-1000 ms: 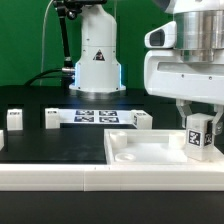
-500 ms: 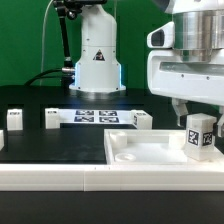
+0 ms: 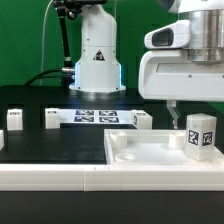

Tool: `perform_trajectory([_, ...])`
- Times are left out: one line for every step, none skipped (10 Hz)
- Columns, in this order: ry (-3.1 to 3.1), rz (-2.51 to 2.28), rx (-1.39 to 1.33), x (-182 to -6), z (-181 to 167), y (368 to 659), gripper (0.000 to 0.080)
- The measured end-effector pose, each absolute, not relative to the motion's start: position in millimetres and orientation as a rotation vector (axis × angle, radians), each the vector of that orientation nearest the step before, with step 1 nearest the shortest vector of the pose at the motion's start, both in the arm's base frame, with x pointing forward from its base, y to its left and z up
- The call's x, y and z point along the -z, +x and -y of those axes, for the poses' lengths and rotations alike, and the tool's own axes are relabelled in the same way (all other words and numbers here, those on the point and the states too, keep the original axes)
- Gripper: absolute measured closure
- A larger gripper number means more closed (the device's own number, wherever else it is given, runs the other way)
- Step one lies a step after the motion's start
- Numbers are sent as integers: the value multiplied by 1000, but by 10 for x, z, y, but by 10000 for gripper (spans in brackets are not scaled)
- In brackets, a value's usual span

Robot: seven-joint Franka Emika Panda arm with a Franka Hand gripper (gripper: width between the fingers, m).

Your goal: Assemble one leg

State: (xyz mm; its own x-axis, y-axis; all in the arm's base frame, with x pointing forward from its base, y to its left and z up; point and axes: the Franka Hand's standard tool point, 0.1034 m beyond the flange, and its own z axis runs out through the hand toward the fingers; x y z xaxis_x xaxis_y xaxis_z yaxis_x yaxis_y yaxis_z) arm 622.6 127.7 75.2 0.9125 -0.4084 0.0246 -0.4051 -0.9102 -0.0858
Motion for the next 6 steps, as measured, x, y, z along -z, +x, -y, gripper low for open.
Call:
perform_trajectory([-3019, -548, 71, -779, -1300, 6238, 151])
perform_trajectory([-3050, -389, 69, -798, -1303, 6234, 151])
perform_trajectory([-3070, -264, 76, -808, -1306, 6236, 151])
perform_trajectory([-3090, -133, 81, -807, -1310, 6233, 151])
perform_trajectory([-3097, -14, 85, -799, -1293, 6232, 151])
perform_trajectory([-3099, 106, 84, -783, -1260, 6225, 151])
